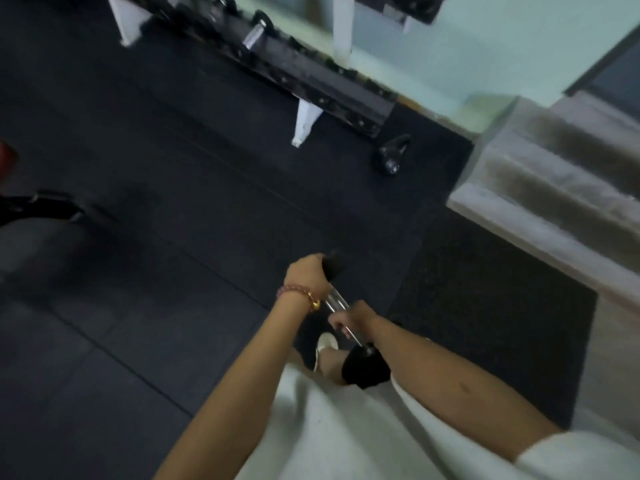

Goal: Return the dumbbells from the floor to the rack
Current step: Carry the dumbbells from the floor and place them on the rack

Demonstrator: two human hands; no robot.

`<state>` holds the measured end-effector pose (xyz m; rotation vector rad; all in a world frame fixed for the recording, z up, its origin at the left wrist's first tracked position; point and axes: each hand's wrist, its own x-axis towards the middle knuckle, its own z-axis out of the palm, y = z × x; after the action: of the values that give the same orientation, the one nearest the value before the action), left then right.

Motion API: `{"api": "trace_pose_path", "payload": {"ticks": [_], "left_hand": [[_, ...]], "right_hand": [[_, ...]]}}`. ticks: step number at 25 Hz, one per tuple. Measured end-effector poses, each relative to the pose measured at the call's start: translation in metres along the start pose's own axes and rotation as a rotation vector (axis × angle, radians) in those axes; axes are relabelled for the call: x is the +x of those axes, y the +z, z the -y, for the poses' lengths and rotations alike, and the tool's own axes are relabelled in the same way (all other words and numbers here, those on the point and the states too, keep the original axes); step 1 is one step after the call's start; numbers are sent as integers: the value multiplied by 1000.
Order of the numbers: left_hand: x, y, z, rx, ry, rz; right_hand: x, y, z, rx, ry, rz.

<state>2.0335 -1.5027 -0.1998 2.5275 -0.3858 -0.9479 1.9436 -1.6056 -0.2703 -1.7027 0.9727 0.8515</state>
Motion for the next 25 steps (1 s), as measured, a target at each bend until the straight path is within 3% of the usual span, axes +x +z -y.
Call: {"api": "trace_pose_path", "payload": {"ticks": [6, 10, 14, 21, 23, 25], "left_hand": [[84, -97, 51, 13, 0, 39], [140, -191, 94, 133, 155, 11], [195, -275, 107, 202, 342, -70], [320, -351, 149, -360, 279, -162], [368, -379, 141, -410, 261, -165], [414, -414, 133, -315, 268, -128]], "right_hand": [[32, 31, 129, 97, 58, 72], [61, 52, 233, 121, 46, 35], [89, 64, 323, 305, 36, -8], [179, 55, 462, 490, 149, -170], [207, 41, 508, 545, 130, -164], [233, 28, 548, 589, 90, -137]]}}
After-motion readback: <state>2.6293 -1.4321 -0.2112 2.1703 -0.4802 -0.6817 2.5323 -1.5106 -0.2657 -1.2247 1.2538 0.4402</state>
